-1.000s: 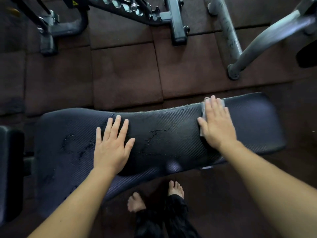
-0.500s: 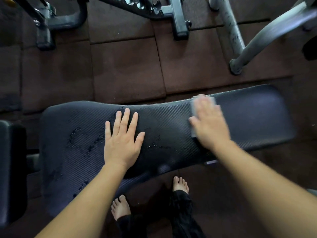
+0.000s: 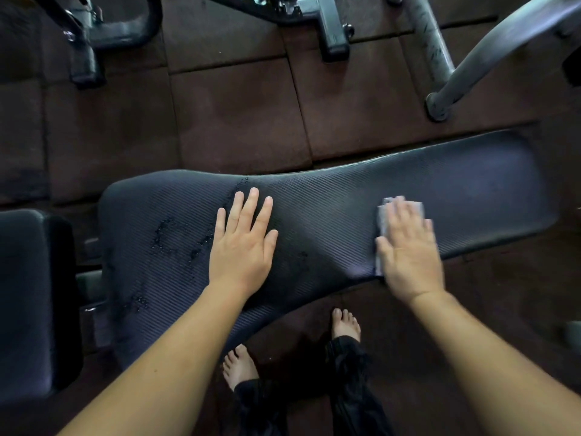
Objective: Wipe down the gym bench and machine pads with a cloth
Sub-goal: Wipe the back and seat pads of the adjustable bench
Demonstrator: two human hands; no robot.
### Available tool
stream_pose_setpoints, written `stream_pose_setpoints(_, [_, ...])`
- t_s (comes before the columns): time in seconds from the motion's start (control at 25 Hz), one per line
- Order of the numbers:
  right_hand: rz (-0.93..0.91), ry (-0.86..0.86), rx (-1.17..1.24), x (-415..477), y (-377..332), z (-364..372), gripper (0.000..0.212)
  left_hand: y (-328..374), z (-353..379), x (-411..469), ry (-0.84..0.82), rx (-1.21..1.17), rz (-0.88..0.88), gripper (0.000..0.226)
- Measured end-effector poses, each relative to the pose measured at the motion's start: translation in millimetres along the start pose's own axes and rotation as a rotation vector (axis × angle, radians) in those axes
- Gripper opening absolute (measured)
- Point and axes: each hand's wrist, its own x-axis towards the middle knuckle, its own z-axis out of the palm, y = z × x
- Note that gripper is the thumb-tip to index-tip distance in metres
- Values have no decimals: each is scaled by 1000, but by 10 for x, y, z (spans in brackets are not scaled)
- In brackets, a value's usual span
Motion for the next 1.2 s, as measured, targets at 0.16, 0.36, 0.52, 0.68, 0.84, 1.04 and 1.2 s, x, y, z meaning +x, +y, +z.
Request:
stream_pose_setpoints(0.16, [197,32,54,-85,-734,145,71,-23,23,-34,11,3,1,60])
stream_pose_setpoints(0.36, [-247,-74,76,-394,-1300,276,66,-122,-33,-70,3,-27,38,62])
stream_pose_setpoints(0.52, [-63,-98,68,-128,-1271,181,71,-436,-105,-221,12,-3,-16,63])
stream_pose_setpoints(0.68, [-317,-68,38,-222,-2022,382,71,-795,-194,-270,41,27,-77,64])
stream_pose_setpoints(0.84, [-330,-36,-102,242,-1296,237,71,-1107,-299,-254,48,31,-178,65])
stream_pose_setpoints(1.04, [12,-4,-21,729,-1695,138,75,-1280,-309,-360,50,6,-239,66])
stream_pose_setpoints(1.2, [-490,-109,-69,412,-2390,323,71,-1297,-292,-391,80,-19,-237,65])
